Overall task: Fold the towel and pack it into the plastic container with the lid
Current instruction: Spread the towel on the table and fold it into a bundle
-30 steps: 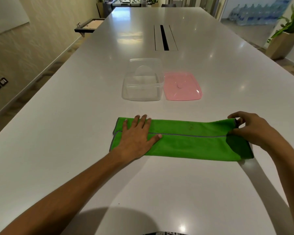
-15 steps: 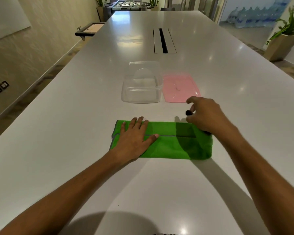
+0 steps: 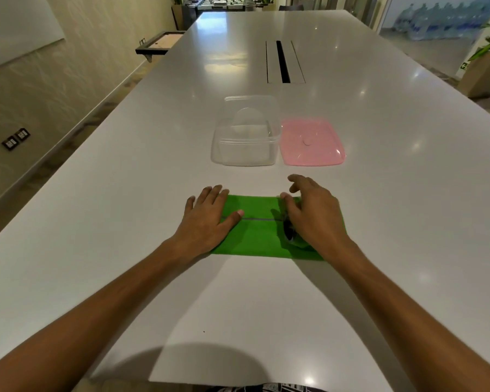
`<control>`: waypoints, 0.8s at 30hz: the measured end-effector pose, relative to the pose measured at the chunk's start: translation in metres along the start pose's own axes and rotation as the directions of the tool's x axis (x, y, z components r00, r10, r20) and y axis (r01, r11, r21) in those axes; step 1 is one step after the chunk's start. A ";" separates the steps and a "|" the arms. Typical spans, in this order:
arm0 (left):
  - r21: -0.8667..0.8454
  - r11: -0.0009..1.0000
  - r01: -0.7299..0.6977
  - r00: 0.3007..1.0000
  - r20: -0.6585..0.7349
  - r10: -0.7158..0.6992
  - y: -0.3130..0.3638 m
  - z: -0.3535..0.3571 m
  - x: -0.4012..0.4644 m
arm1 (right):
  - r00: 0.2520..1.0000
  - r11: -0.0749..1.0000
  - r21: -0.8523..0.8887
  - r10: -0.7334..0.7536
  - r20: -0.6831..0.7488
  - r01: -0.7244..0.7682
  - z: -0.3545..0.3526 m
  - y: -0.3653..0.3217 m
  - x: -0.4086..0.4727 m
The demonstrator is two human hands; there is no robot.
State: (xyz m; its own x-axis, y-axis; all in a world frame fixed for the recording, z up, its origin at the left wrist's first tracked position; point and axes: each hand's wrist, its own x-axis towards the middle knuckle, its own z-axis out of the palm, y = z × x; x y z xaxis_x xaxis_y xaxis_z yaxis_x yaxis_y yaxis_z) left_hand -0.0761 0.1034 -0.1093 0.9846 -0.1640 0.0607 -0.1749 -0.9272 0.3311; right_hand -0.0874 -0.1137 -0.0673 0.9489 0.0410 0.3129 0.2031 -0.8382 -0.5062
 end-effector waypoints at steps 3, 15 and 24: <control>0.044 0.996 0.072 0.997 -0.029 -0.071 -0.010 -0.001 -0.001 | 0.998 0.996 -0.062 -0.060 0.004 0.060 -0.006 0.012 -0.005; 0.076 0.986 0.150 0.979 -0.152 -0.137 -0.018 -0.004 -0.008 | 0.921 0.887 -0.405 -0.055 0.386 0.222 0.010 0.035 -0.028; 0.012 0.998 0.058 0.970 -0.236 -0.054 0.000 -0.017 -0.009 | 0.925 0.899 -0.380 -0.064 0.375 0.216 0.014 0.038 -0.027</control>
State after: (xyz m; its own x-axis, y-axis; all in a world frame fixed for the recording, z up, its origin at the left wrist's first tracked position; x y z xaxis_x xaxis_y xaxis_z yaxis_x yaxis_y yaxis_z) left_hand -0.0854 0.1103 -0.0934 0.9643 -0.0298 0.2631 -0.1170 -0.9394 0.3224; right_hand -0.1015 -0.1392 -0.1066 0.9552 0.2952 0.0204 0.2959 -0.9517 -0.0818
